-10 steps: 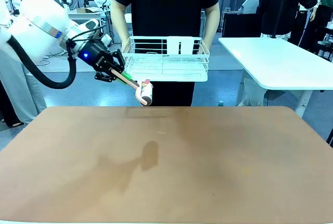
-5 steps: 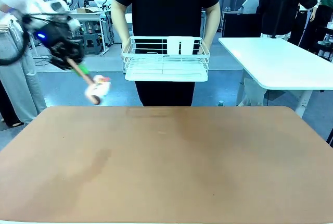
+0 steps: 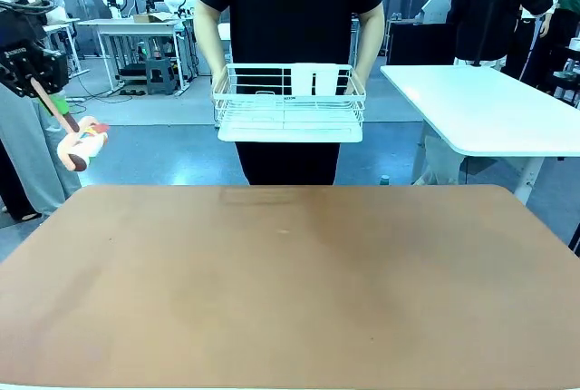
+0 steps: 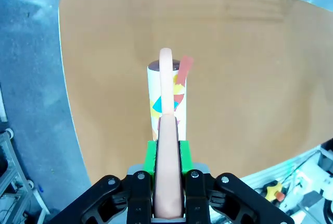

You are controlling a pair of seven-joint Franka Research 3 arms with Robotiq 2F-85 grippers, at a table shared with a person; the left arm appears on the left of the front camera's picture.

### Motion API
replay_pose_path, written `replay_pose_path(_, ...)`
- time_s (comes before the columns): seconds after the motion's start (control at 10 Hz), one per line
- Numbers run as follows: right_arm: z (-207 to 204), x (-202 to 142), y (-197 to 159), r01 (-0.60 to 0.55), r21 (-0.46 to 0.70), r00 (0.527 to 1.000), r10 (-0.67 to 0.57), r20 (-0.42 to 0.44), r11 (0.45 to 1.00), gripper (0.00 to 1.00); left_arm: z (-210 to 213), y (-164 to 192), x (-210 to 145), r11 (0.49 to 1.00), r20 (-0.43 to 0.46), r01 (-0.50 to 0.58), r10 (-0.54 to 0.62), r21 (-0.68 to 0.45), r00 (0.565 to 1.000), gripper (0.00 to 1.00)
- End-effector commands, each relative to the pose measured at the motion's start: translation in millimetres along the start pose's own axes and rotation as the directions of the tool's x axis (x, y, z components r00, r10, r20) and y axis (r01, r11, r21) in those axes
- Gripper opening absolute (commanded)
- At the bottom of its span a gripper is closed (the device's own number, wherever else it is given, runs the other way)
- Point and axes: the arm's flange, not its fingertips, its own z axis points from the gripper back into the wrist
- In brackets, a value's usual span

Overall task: Clean the table.
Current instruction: Clean the table with the Lint Roller when the human lifts the Dish drying rack, then place the Lint Roller down when the Dish drying rack is positioned in the middle of the table.

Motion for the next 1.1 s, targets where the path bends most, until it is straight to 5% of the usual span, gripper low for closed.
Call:
replay_pose_path(0.0, 0, 0, 2, -0.008, 0.011, 1.000, 0.008, -0.005, 1.000, 1.00, -14, -13, 8, 1.000, 0.007, -0.023, 0.024, -0.009, 1.000, 0.21)
replay_pose_path(1.0, 0, 0, 2, -0.008, 0.011, 1.000, 0.008, -0.005, 1.000, 1.00, -6, -4, 3, 1.000, -0.007, -0.008, 0.008, -0.002, 1.000, 0.21)
